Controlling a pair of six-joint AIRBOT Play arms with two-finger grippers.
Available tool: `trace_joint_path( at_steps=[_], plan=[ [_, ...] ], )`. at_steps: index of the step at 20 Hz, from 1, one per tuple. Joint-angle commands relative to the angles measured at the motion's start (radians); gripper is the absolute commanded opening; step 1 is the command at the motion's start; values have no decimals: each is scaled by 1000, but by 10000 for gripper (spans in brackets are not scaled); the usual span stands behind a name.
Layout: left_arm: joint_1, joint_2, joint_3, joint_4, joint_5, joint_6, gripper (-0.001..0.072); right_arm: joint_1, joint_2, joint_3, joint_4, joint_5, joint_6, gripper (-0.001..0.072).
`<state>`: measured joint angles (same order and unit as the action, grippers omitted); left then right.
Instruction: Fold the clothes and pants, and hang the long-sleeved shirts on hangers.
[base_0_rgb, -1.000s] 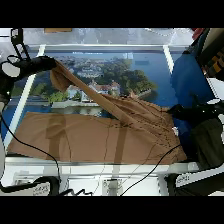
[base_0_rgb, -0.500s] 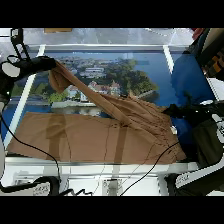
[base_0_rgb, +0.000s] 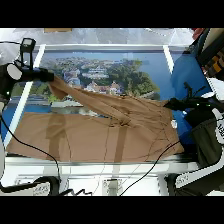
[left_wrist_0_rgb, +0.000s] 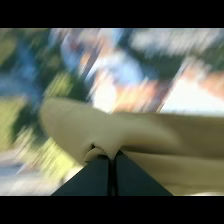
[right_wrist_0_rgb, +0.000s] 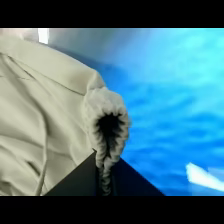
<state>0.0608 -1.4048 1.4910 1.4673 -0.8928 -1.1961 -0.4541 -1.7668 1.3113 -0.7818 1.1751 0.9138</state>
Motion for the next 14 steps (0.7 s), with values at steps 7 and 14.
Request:
trace_joint_path(
  at_steps=[7, 14],
  plan=[
    [-6, -64, -4, 188, -309, 0, 12, -78, 2, 141, -133, 36, 145, 25],
    [-41, -278, -4, 110, -352, 0, 13, -78, 2, 141, -170, 37, 145, 25]
  ],
)
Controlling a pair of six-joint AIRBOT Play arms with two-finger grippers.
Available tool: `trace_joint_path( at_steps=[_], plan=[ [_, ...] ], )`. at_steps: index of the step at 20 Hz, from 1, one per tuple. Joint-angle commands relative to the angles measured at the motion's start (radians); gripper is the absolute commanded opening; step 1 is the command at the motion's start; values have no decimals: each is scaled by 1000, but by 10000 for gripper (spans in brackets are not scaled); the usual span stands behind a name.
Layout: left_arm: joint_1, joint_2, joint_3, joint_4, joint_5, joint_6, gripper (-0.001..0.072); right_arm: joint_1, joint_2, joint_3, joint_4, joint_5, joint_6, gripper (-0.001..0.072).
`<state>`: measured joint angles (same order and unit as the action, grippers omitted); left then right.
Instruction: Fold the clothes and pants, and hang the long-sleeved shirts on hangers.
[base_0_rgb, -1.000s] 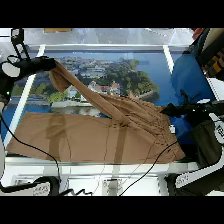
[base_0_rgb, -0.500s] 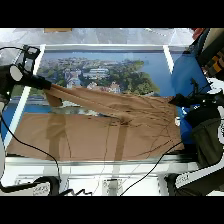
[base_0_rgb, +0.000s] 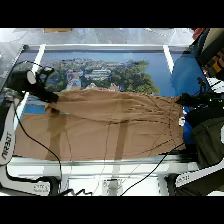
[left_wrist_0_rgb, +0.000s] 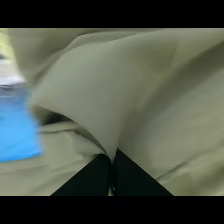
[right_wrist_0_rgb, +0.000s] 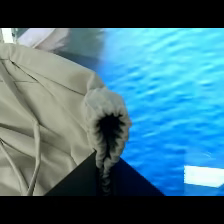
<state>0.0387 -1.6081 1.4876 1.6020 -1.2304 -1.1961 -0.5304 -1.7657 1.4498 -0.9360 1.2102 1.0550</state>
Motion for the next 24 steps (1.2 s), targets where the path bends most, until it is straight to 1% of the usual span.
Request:
trace_joint_path(
  at_steps=[1, 4, 8, 13, 16, 20, 22, 24],
  plan=[
    [-27, -95, 0, -26, 11, 0, 13, -2, 1, 2, -16, 2, 4, 25],
    [-84, -117, 0, -64, 92, 0, 13, -2, 1, 2, -16, 1, 4, 25],
    [-208, -116, 4, -123, 183, 0, 13, -2, 1, 2, -18, 1, 4, 25],
    [-346, -117, 4, -122, 298, 0, 13, -2, 1, 2, -19, 0, 4, 25],
    [-375, -117, 4, -122, 354, 0, 14, -2, 1, 2, -20, -2, 3, 26],
    [-378, -117, 4, -122, 365, 0, 13, -2, 1, 2, -22, -19, 3, 26],
    [-380, -117, 4, -123, 419, 0, 13, -2, 1, 2, -22, -21, 4, 25],
    [-389, -117, 3, -151, 511, 0, 13, -2, 1, 2, -22, -20, 4, 25]
  ],
)
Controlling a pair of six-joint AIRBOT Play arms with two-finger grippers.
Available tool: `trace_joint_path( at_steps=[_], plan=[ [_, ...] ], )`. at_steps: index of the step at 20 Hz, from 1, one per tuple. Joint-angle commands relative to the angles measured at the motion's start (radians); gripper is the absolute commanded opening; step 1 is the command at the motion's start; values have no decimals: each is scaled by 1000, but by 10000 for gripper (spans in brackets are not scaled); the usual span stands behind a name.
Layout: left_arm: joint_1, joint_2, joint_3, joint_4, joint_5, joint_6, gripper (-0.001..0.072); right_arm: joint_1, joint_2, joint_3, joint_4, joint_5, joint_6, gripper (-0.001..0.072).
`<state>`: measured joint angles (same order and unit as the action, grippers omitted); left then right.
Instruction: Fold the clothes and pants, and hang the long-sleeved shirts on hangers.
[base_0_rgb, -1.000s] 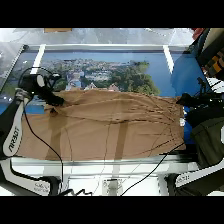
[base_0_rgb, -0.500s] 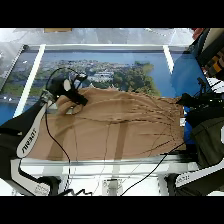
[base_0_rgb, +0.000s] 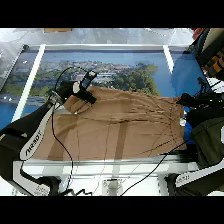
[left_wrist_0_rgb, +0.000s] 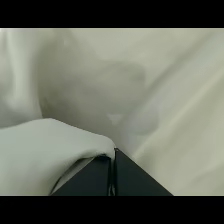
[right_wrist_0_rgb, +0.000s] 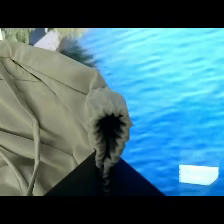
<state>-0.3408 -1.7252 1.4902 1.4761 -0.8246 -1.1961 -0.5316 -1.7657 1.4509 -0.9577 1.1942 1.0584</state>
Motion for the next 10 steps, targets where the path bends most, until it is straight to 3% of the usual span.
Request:
trace_joint_path(
  at_steps=[1, 5, 10],
  plan=[
    [-16, 0, 1, -68, 160, 0, 13, 0, 1, 1, 0, -4, 0, 25],
    [-53, -5, 1, -164, 304, 0, 13, 0, 1, 1, 0, -5, 0, 25],
    [-101, -60, 1, -169, 308, 0, 18, 0, 1, 1, 0, -5, 0, 25]
  ],
)
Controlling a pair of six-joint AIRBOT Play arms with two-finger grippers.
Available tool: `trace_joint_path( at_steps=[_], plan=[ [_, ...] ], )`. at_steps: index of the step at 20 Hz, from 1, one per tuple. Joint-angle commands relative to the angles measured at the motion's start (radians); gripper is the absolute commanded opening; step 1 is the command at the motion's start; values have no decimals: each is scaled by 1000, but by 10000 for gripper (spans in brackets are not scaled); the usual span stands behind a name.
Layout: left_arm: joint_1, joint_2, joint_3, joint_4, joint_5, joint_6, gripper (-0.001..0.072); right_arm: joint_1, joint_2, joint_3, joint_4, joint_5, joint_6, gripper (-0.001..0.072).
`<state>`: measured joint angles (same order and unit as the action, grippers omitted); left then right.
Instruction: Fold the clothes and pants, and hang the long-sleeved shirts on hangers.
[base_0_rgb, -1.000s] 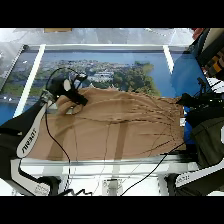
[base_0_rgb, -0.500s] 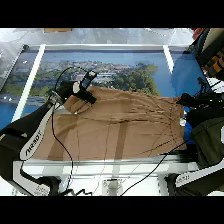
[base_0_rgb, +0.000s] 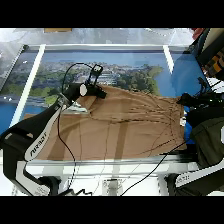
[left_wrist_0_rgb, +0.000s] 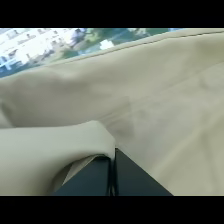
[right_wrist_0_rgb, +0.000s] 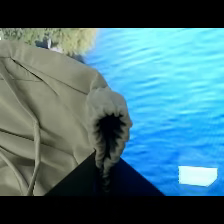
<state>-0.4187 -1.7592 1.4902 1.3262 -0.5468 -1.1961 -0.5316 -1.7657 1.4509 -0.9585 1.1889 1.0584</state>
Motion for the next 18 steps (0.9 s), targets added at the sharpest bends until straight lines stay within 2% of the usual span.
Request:
trace_joint_path(
  at_steps=[1, 2, 3, 7, 9, 11, 14, 16, 18],
  plan=[
    [-29, -34, 1, -19, 28, 0, 96, 0, 1, 1, 0, 1, 0, 25],
    [-31, -36, 1, -19, 20, 0, 383, 0, 1, 1, -1, 1, 0, 25],
    [-30, -34, 1, -19, 11, -1, 720, 0, 1, 1, -2, 1, 0, 25],
    [8, 5, 1, -4, -95, 0, 701, 0, 1, 1, -8, 1, 0, 25],
    [49, 27, 1, 58, -179, 0, 697, 0, 1, 1, -8, 1, 0, 25],
    [100, 35, 1, 94, -279, 0, 610, 0, 1, 1, -8, 1, 0, 25],
    [179, 34, 1, 93, -449, 2, 598, 0, 1, 1, -8, 2, 0, 25],
    [217, 34, 1, 55, -519, 52, 528, 0, 1, 1, -8, 2, 0, 25],
    [244, 34, 1, -33, -544, 100, 520, 0, 1, 1, -8, 2, 0, 26]
  ],
)
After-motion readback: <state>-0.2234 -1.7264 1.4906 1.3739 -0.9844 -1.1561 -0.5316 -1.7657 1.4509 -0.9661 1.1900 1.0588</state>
